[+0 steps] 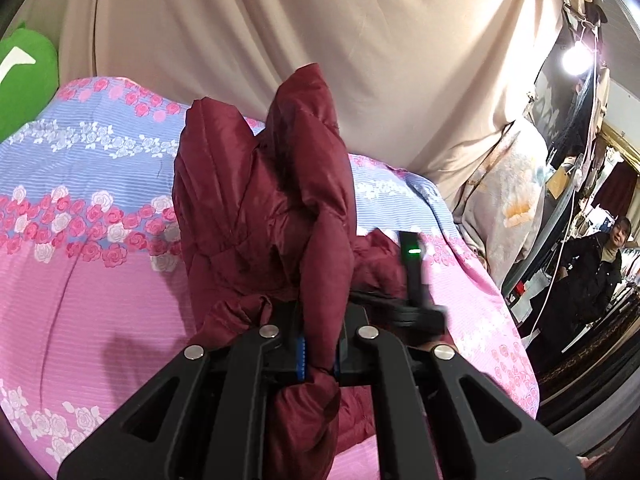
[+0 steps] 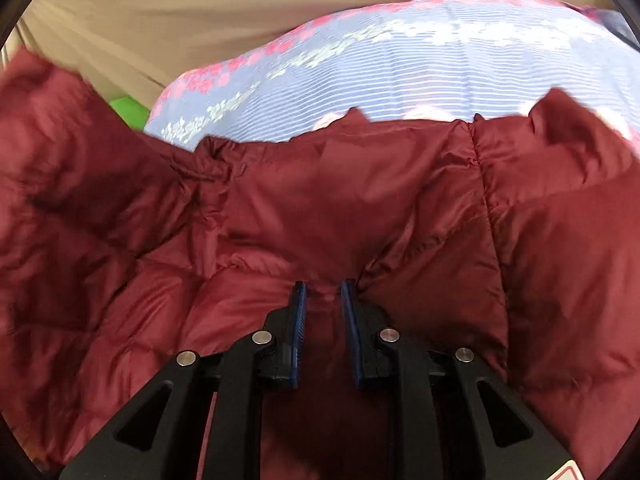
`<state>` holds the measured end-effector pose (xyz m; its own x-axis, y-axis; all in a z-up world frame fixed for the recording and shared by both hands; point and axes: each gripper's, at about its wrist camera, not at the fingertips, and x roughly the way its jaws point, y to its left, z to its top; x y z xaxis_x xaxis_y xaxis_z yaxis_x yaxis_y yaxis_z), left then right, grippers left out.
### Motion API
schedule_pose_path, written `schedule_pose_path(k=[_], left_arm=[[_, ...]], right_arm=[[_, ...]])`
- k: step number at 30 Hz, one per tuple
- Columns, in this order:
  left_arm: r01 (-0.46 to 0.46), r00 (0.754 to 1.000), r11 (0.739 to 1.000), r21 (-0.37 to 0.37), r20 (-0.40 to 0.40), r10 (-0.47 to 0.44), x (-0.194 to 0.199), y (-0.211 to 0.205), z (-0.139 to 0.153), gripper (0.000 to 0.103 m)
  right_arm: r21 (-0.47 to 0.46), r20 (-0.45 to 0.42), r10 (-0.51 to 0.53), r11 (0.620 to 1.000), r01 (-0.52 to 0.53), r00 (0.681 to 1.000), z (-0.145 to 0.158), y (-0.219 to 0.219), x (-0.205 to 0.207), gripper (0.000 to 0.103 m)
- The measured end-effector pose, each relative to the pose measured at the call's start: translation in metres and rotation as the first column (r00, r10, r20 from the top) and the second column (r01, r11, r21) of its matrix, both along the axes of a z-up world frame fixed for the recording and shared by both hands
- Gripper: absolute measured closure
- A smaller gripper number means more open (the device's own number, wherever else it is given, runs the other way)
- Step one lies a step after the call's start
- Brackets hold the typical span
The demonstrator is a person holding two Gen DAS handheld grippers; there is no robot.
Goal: Fold large clothes
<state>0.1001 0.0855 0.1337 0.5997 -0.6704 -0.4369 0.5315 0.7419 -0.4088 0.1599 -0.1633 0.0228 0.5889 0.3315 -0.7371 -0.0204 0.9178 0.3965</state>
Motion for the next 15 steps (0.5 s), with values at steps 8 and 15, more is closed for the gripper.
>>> schedule_pose_path(k=[8,15], left_arm=[[-0.001,1.0,1.0,0.002,-0.009,0.001,0.003,-0.008,0.0,0.096],[-0.004,1.0,1.0,-0.023,-0.01,0.003,0.002,-0.004,0.003,0.096]], right_arm=[[0.046,0.062,-0.042,0.998,0.039,0.997,0.025,-0.007,-0.026,0.086],[-0.029,0.018,0.097,0.995,-0.096,0.995,0.03,0.025,-0.034,0.085]])
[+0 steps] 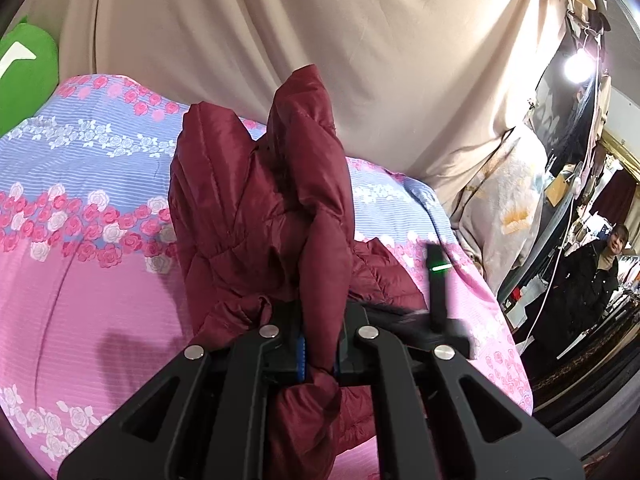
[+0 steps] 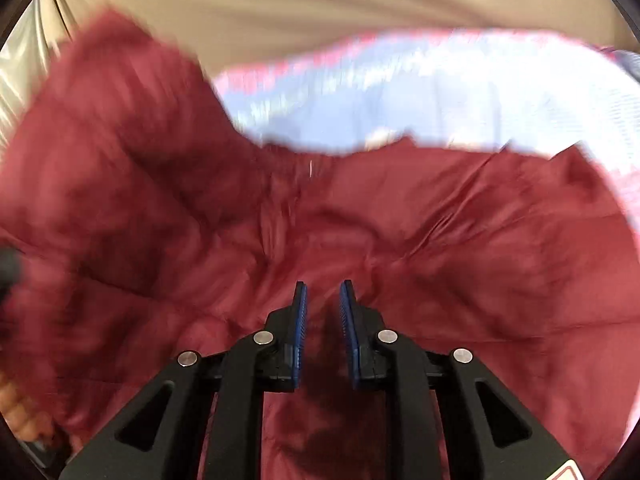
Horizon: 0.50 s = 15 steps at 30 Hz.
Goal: Fold large clothes
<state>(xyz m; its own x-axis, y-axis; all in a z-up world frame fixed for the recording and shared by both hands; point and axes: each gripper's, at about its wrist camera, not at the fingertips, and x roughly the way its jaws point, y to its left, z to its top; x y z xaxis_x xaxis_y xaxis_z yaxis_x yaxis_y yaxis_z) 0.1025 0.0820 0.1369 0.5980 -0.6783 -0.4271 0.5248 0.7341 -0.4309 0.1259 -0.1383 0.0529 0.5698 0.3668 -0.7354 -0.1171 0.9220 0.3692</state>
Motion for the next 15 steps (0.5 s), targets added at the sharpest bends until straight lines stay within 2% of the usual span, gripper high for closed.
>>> schedule_pose_path(k=[2,5,9,12,15], left_arm=[[0.007,1.0,1.0,0.002,0.007,-0.007,-0.002,-0.005,0.002,0.096],[0.041,0.999,0.999,0.018,0.022,-0.042,-0.006,-0.019,0.007,0.096],[0.133,0.99,0.989,0.064,0.031,-0.136,-0.009,-0.065,0.008,0.096],[0.17,0.985,0.982,0.079,0.007,-0.171,-0.003,-0.094,0.0,0.096],[0.184,0.983,0.979,0.091,-0.002,-0.185,0.001,-0.113,-0.004,0.096]], right_arm=[[0.022,-0.031,0.016,1.0,-0.016,0.999,-0.022,0.01,0.013,0.087],[0.053,-0.024,0.041,0.998,-0.04,0.999,-0.027,0.017,0.022,0.09],[0.15,-0.028,0.085,0.986,-0.079,0.996,-0.032,0.022,0.035,0.092],[0.231,-0.078,0.049,0.972,-0.03,0.996,-0.027,0.0,0.031,0.095],[0.249,-0.038,-0.044,0.967,0.052,0.998,-0.001,-0.049,-0.005,0.093]])
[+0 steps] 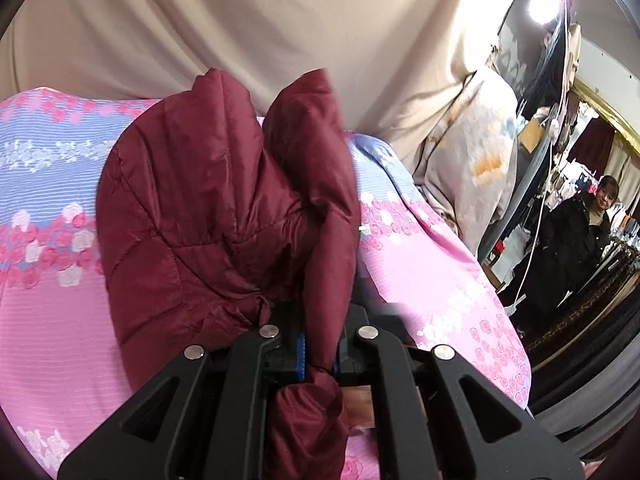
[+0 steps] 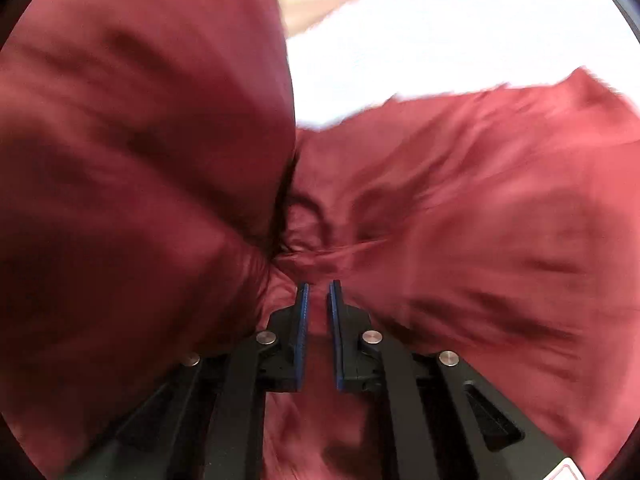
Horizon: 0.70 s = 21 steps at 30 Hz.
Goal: Fold large clothes
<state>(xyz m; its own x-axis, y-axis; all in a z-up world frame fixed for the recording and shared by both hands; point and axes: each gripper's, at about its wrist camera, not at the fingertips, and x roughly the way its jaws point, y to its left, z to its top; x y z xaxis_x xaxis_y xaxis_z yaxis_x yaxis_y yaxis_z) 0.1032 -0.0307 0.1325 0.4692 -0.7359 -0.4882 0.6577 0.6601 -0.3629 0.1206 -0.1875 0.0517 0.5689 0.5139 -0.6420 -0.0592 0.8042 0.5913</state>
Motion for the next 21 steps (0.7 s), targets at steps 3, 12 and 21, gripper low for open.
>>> schedule_pose_path(k=[3,12,21], left_arm=[[0.03,0.999,0.999,0.037,-0.013,-0.029,0.005,-0.021,-0.01,0.096],[0.131,0.989,0.962,0.239,-0.103,-0.109,0.009,-0.125,-0.072,0.096],[0.16,0.976,0.97,0.184,-0.179,-0.127,0.004,-0.138,-0.076,0.052]], right_arm=[[-0.028,0.028,-0.141,0.989,0.142,0.99,0.025,-0.062,-0.056,0.086],[-0.039,0.057,-0.423,0.904,0.425,0.904,0.024,-0.144,-0.184,0.085],[-0.043,0.097,-0.417,0.905,0.423,0.904,0.017,-0.122,-0.192,0.083]])
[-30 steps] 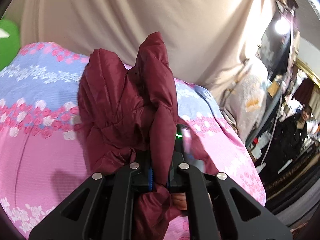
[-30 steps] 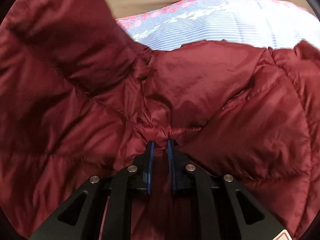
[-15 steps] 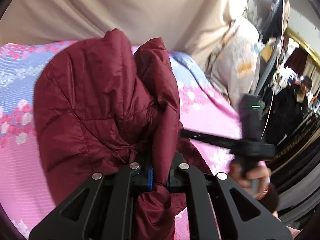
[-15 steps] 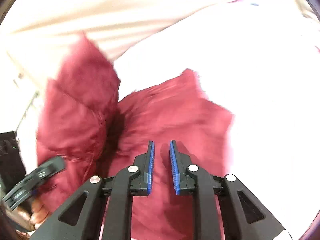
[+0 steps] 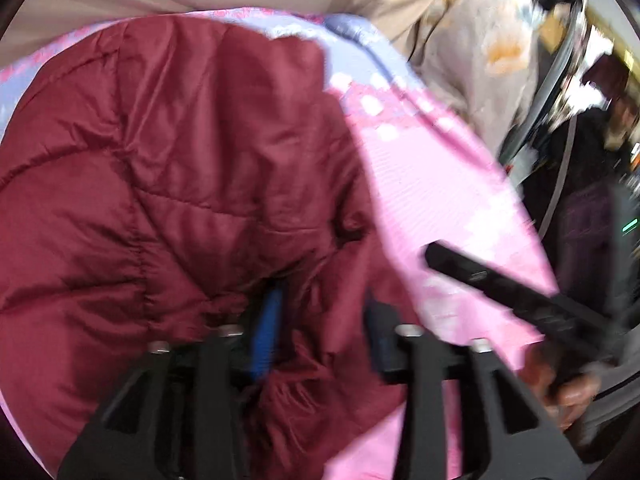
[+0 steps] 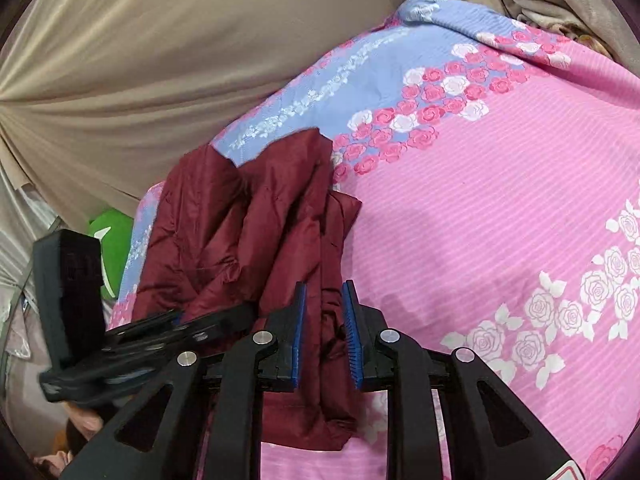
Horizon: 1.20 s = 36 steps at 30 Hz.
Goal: Fold large clothes
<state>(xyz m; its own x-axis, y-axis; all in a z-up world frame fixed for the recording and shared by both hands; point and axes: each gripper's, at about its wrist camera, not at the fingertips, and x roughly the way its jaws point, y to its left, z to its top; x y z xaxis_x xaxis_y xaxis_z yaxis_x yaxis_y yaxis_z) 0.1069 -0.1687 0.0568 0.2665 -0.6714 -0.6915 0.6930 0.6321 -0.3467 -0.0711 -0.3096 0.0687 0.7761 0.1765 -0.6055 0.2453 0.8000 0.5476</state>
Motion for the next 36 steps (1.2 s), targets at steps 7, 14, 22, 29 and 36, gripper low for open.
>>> schedule_pose_path(k=[7,14,22,29,36], left_arm=[[-0.162,0.969,0.961,-0.224,0.15,0.198,-0.038,0.114,0.072,0.03],[-0.375,0.909,0.922,-0.097,0.155,0.386,-0.05,0.171,0.033,0.03],[-0.347,0.927,0.938,-0.013,0.145,0.345,-0.066,0.149,-0.013,0.036],[-0.314,0.935,0.946,0.075,0.198,0.295,-0.055,0.111,-0.029,0.041],[-0.332,0.919,0.934,0.134,0.271,0.287,-0.055,0.092,-0.039,0.041]], right_arm=[[-0.092,0.12,0.082,0.993,-0.071,0.989,0.038,0.041,-0.039,0.047],[-0.166,0.171,0.29,0.951,-0.262,0.942,0.059,0.118,-0.037,0.03],[-0.207,0.107,0.235,0.956,-0.209,0.966,0.042,0.121,-0.017,0.098],[-0.11,-0.069,0.074,0.991,-0.081,0.995,-0.027,0.059,-0.011,0.1],[-0.118,-0.126,0.033,0.992,-0.048,0.991,-0.02,0.052,-0.011,0.091]])
